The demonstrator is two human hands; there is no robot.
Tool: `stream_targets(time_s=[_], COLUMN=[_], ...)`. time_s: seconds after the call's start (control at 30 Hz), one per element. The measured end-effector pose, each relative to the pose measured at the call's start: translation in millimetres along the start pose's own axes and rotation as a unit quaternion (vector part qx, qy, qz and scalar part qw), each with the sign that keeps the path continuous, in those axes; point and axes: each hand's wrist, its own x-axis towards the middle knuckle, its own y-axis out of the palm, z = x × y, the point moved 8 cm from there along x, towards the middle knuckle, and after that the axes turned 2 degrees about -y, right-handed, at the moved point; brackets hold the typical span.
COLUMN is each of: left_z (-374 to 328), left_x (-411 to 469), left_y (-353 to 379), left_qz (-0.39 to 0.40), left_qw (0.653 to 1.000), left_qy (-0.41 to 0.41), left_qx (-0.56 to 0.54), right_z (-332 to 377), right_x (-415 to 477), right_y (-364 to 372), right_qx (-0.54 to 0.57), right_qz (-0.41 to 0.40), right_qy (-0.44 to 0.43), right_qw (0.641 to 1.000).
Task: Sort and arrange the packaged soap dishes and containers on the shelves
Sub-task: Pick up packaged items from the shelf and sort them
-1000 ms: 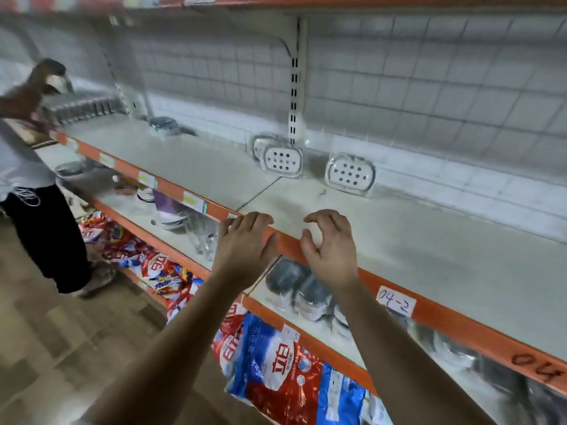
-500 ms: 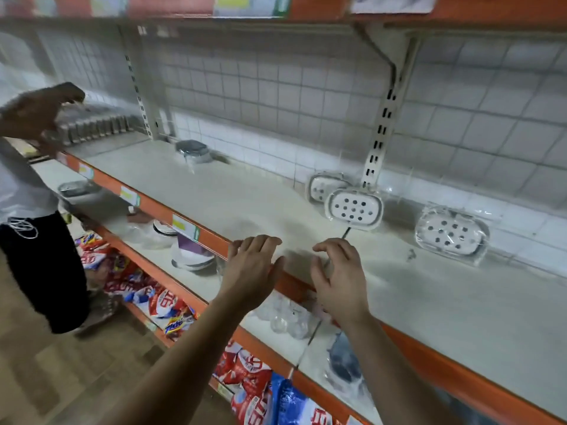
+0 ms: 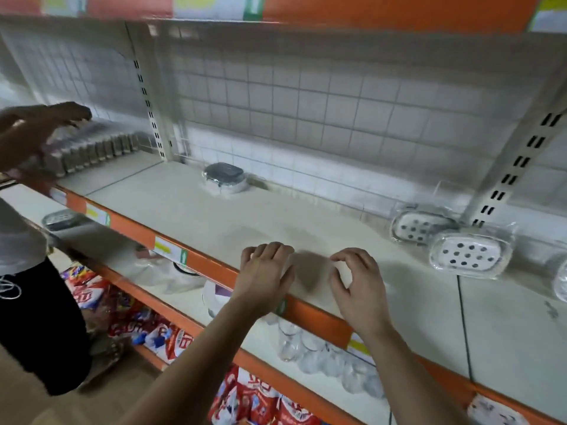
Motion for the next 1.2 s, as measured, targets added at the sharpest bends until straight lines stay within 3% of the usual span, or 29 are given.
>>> stream_targets(time_s=[0.37,0.87,0.97,1.2], left_z=[109,253,261,205], left_x=[87,200,212,210], left_y=[-12,-5,6,17], left_qz=[-0.018,0.036,0.054,0.035], left_qw=[1.000,0.998,0.998,0.989], left_qy=[-0.016,0.002,0.004,0.131], left_qx=[0.006,0.051,0.031,-0.058], right_z=[24,60,64,62], right_x=[97,117,106,81], right_y=[80,127,126,103], right_qx=[-0.016,-0.071,-0.099,-0.162], right_qz=[0.002,-0.068,-0.073,-0.093], right_qy=[-0.007,0.082,0.109,0.151], right_qw=[1.000,0.992,0.986,0.971])
